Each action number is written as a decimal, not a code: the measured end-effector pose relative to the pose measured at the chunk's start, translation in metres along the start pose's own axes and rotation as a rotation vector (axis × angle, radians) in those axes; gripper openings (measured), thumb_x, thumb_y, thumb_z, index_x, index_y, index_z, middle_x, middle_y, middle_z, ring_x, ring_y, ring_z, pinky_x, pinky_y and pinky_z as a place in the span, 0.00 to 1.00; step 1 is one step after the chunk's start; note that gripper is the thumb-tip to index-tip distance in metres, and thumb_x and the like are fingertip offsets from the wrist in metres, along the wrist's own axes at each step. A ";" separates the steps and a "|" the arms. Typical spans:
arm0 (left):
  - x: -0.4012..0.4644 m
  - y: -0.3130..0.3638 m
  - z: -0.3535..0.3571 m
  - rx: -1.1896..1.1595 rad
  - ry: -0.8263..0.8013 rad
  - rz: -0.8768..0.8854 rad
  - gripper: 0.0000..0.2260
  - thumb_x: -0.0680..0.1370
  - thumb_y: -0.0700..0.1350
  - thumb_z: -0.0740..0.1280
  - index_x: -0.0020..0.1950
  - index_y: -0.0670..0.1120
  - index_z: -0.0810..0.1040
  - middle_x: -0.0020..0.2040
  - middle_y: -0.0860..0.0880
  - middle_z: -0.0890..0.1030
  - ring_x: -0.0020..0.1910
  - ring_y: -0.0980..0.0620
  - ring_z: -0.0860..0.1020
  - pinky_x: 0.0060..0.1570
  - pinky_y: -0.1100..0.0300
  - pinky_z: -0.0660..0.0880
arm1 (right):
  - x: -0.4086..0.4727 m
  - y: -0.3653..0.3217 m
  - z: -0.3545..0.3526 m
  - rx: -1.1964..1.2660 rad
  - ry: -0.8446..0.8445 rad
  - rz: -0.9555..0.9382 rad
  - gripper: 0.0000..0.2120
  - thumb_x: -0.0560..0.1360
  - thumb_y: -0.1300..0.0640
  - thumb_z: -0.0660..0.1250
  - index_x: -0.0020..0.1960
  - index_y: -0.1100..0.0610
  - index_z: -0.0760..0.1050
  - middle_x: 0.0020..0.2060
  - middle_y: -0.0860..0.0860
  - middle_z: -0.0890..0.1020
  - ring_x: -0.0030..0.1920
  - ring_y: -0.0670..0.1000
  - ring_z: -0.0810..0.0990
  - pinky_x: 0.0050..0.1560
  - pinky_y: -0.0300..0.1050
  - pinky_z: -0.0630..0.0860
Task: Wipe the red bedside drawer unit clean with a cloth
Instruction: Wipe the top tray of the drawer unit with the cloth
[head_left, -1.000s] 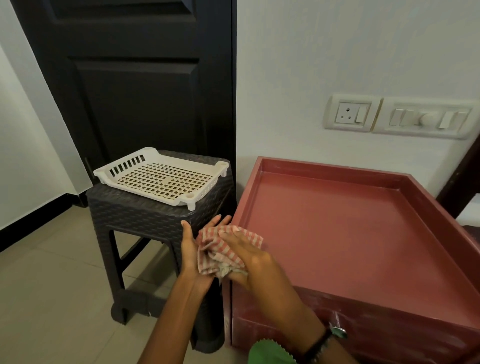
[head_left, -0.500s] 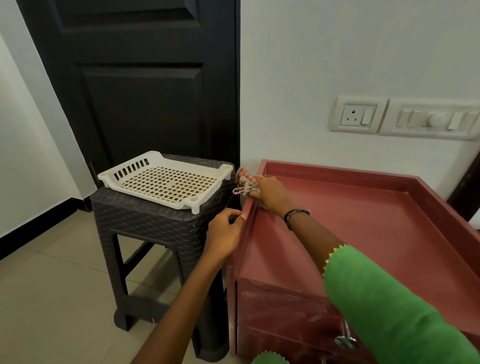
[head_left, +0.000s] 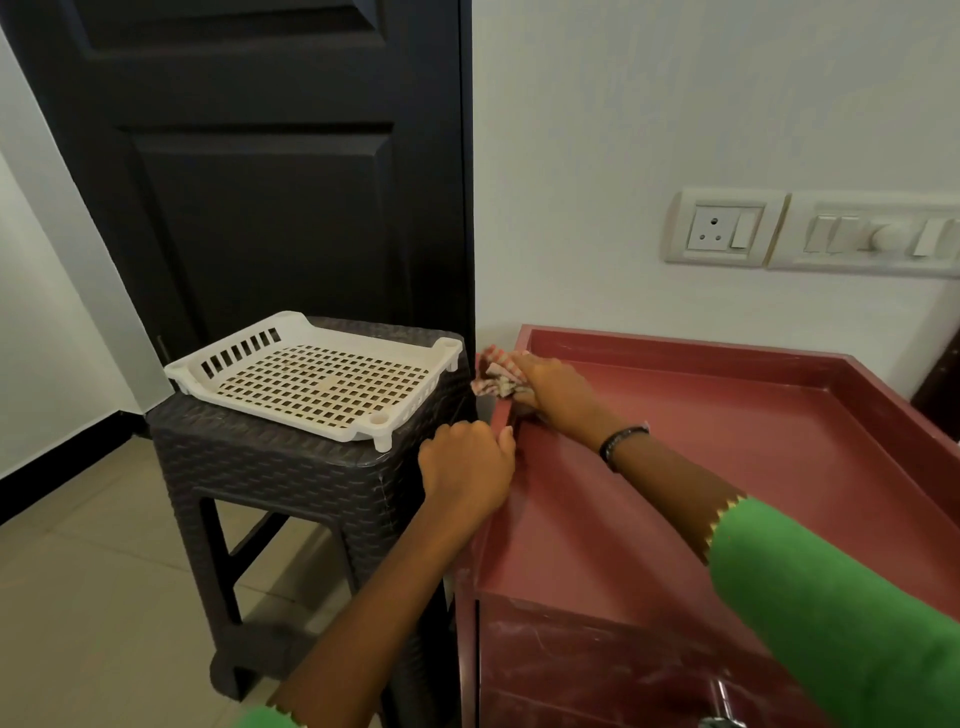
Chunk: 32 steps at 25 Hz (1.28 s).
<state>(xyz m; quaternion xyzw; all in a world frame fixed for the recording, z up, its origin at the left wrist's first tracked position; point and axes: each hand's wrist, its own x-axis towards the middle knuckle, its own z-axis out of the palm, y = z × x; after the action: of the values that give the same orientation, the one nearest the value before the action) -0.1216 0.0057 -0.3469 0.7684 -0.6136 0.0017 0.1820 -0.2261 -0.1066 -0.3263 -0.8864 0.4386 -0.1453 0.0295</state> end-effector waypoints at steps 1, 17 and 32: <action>0.003 0.002 0.002 0.017 0.010 0.010 0.21 0.83 0.54 0.53 0.54 0.41 0.79 0.54 0.42 0.81 0.54 0.42 0.78 0.50 0.52 0.71 | 0.017 0.009 0.001 -0.028 -0.011 0.023 0.22 0.78 0.56 0.64 0.70 0.60 0.65 0.66 0.60 0.73 0.62 0.63 0.74 0.57 0.53 0.70; 0.011 0.008 0.008 0.154 0.053 0.031 0.21 0.83 0.54 0.52 0.52 0.42 0.79 0.50 0.44 0.82 0.50 0.45 0.80 0.47 0.53 0.70 | 0.050 0.021 0.030 -0.269 0.205 -0.085 0.20 0.78 0.66 0.56 0.71 0.60 0.66 0.70 0.56 0.70 0.72 0.56 0.65 0.70 0.50 0.58; 0.009 0.008 0.006 0.080 0.085 -0.016 0.19 0.83 0.55 0.52 0.40 0.46 0.71 0.36 0.49 0.74 0.35 0.50 0.72 0.40 0.57 0.66 | 0.071 0.105 0.017 -0.375 0.175 0.323 0.12 0.80 0.58 0.57 0.62 0.55 0.72 0.53 0.56 0.82 0.55 0.59 0.79 0.63 0.57 0.67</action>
<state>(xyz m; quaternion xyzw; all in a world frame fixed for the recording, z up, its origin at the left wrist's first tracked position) -0.1279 -0.0061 -0.3485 0.7791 -0.5986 0.0577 0.1770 -0.2613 -0.2279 -0.3448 -0.7789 0.5946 -0.1311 -0.1504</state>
